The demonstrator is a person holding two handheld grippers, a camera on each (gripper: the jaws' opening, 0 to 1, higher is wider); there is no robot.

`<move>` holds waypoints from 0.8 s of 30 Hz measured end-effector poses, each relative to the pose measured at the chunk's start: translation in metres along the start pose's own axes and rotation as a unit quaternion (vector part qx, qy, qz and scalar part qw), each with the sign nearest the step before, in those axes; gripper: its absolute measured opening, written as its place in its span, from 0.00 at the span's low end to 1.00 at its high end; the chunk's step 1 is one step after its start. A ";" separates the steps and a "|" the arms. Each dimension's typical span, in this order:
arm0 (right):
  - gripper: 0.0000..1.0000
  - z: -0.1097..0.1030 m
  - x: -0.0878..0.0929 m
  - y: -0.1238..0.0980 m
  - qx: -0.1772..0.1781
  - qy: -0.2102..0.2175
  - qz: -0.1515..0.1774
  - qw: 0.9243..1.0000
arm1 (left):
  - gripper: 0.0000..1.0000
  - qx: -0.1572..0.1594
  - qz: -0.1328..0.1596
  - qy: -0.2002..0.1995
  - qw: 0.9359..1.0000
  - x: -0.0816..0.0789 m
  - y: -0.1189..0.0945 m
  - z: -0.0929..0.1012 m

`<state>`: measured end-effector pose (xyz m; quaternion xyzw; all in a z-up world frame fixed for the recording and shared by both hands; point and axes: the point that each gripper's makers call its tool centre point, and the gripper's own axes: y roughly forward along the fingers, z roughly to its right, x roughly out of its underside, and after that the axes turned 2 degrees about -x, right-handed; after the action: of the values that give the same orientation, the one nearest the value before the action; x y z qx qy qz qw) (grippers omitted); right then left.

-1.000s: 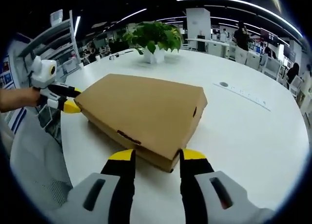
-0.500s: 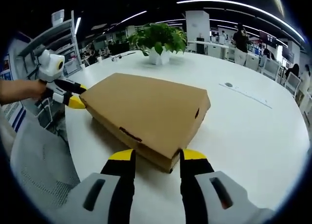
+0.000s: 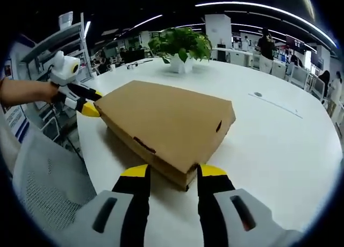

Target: Operate the shoe box by opening the lid, removing the specified soft item, and placing it in the target area until the item is outside and the box remains undamaged.

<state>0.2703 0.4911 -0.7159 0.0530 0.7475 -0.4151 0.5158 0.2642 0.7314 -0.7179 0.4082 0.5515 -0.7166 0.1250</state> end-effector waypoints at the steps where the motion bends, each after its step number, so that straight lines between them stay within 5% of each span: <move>1: 0.30 -0.003 0.000 0.000 0.000 0.000 0.000 1.000 | 0.46 0.001 -0.001 0.001 1.000 0.000 -0.001 -0.001; 13: 0.28 -0.025 0.004 0.001 -0.016 -0.014 -0.001 1.000 | 0.46 -0.001 -0.013 0.009 1.000 0.009 -0.010 -0.011; 24: 0.23 -0.018 0.004 0.001 -0.001 -0.007 0.009 1.000 | 0.46 -0.015 0.002 -0.005 1.000 0.009 -0.015 -0.003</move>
<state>0.2555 0.5027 -0.7179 0.0566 0.7436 -0.4103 0.5250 0.2508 0.7420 -0.7140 0.4042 0.5608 -0.7097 0.1355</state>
